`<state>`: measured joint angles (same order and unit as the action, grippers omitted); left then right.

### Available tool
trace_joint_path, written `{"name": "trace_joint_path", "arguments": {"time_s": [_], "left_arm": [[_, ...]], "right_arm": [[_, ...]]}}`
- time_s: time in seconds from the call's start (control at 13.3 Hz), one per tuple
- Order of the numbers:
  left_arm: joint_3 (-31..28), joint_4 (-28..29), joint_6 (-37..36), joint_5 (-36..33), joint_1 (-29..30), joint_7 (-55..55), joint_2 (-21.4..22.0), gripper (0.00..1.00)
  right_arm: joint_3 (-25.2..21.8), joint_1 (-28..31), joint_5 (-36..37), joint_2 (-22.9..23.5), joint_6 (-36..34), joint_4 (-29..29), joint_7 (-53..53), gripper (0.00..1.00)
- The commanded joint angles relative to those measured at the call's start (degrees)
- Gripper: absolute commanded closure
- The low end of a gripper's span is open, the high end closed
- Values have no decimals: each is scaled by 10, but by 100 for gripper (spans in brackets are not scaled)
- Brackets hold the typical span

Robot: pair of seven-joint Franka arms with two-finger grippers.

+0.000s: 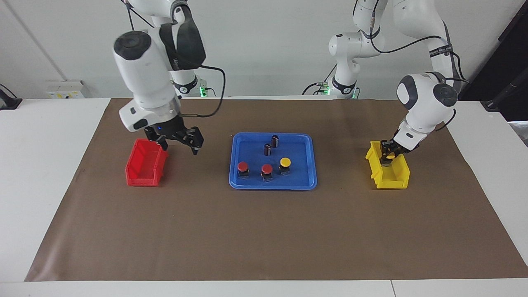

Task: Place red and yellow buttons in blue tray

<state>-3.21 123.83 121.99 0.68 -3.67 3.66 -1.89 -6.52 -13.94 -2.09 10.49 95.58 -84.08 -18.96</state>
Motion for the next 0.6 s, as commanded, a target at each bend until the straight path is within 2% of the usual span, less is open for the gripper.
{"name": "trace_joint_path", "arguments": {"time_s": [0.0, 0.07, 0.15, 0.3, 0.53], "left_arm": [[2, -151, -186, -7, -29, -42, 7, 99], [2, -208, -246, -3, -50, -66, -3, 99], [4, -234, -258, 2, -84, -120, -8, 99], [4, -196, -173, 13, -172, -245, -6, 99], [5, -154, -102, 39, -232, -266, -13, 99]], "right_arm": [[7, 51, 5, -38, -56, 6, 70, 0], [7, 74, 4, -55, -76, 0, 105, 0], [7, 88, 4, -69, -101, -6, 126, 0], [6, 111, 7, -85, -119, -28, 162, 0], [7, 134, 7, -109, -102, -76, 207, 0]]}}
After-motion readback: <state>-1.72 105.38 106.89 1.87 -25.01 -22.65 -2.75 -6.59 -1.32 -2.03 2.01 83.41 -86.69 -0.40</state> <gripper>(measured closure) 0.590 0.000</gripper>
